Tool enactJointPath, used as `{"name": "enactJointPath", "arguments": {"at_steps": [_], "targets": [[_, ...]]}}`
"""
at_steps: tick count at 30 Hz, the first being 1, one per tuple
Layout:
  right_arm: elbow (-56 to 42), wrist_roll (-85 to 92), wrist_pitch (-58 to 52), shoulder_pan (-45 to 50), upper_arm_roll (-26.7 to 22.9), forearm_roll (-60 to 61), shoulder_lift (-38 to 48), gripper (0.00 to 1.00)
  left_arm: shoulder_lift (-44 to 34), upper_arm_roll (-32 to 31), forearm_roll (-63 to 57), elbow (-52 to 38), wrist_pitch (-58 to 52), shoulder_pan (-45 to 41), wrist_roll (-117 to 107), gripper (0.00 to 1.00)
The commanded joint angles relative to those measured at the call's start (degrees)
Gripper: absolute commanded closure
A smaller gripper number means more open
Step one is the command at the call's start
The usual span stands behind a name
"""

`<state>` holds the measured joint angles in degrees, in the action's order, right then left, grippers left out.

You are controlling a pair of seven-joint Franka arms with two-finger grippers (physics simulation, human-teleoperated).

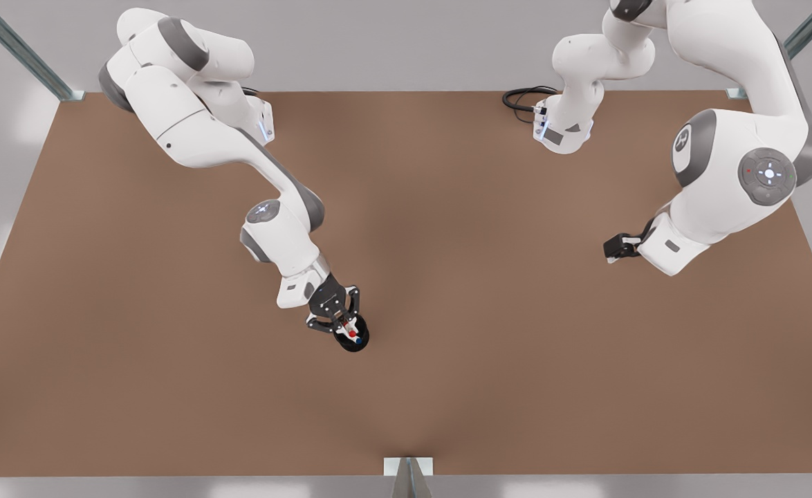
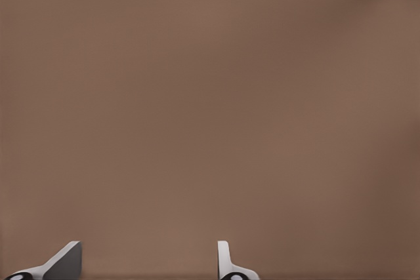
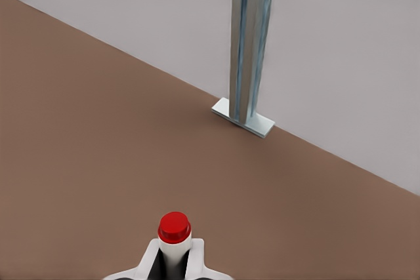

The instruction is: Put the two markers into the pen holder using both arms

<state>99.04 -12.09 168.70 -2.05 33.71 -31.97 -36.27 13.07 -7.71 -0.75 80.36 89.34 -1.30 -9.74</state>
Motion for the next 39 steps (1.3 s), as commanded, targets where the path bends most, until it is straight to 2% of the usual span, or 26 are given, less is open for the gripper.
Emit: {"name": "enactJointPath", "arguments": {"at_steps": [1, 25, 26, 27, 28, 31, 33, 34, 35, 36, 37, 38, 39], "targets": [[0.0, -1.8, 0.6, 0.1, 0.0, -0.7, 0.0, 0.73, -0.1, 0.0, 0.0, 0.0, 0.0, 0.1, 2.4, 0.0], [-0.6, -1.8, 3.7, 0.9, -2.9, -4.8, -3.7, 0.7, 0.3, 0.2, 0.0, 0.1, 0.0, 0.2, 2.5, 0.0], [-0.6, -1.7, 3.5, 0.9, -2.9, -4.8, -3.7, 0.56, 0.3, 0.2, 0.0, 0.1, 0.0, 0.2, 2.5, 0.0], [-0.6, -1.7, 3.5, 0.6, -2.9, -4.8, -3.7, 0.18, 0.3, 0.2, 0.0, 0.1, 0.0, 0.2, 2.5, 0.0], [-0.7, -1.8, 3.5, 0.7, -2.9, -4.8, -3.7, 0.08, 0.3, 0.2, 0.0, 0.1, 0.0, 0.2, 2.5, 0.0], [-1.7, -4.2, 1.1, 0.6, -2.2, -4.4, -2.1, 0.06, 0.3, 0.2, 0.0, 0.1, 0.0, 0.2, 2.5, 0.0], [-6.0, -7.3, -12.6, 0.4, -0.4, -4.2, 2.2, 0.06, 0.3, 0.2, 0.0, 0.0, 0.0, 0.2, 2.6, 0.0], [-12.3, -7.6, -27.9, -4.1, 5.4, -1.4, 4.4, 0.05, 0.2, 0.2, 0.0, -0.1, 0.0, 0.1, 4.0, 0.0], [-19.6, -8.0, -45.1, -10.8, 13.6, 1.3, 4.7, 0.02, 0.2, 0.2, 0.0, -0.1, 0.0, 0.2, 6.0, 0.0], [-22.4, -11.7, -54.5, -14.0, 18.0, 1.6, 4.7, 0.0, 0.2, 0.2, -0.1, -0.3, 0.0, 0.2, 7.2, 0.0], [-22.4, -15.2, -59.3, -20.1, 23.8, 1.6, 5.2, 0.0, 0.1, 0.2, -0.5, -0.6, 0.0, 0.2, 10.2, 0.0], [-22.0, -15.2, -61.6, -24.5, 27.5, 1.7, 5.2, 0.0, 0.0, 0.2, -0.6, -0.6, 0.0, 0.2, 11.4, 0.0], [-21.3, -15.2, -64.7, -27.2, 28.4, 4.2, 9.9, 0.0, 0.1, 0.2, -0.6, -0.6, -0.1, -0.2, 11.3, 0.0]]}}
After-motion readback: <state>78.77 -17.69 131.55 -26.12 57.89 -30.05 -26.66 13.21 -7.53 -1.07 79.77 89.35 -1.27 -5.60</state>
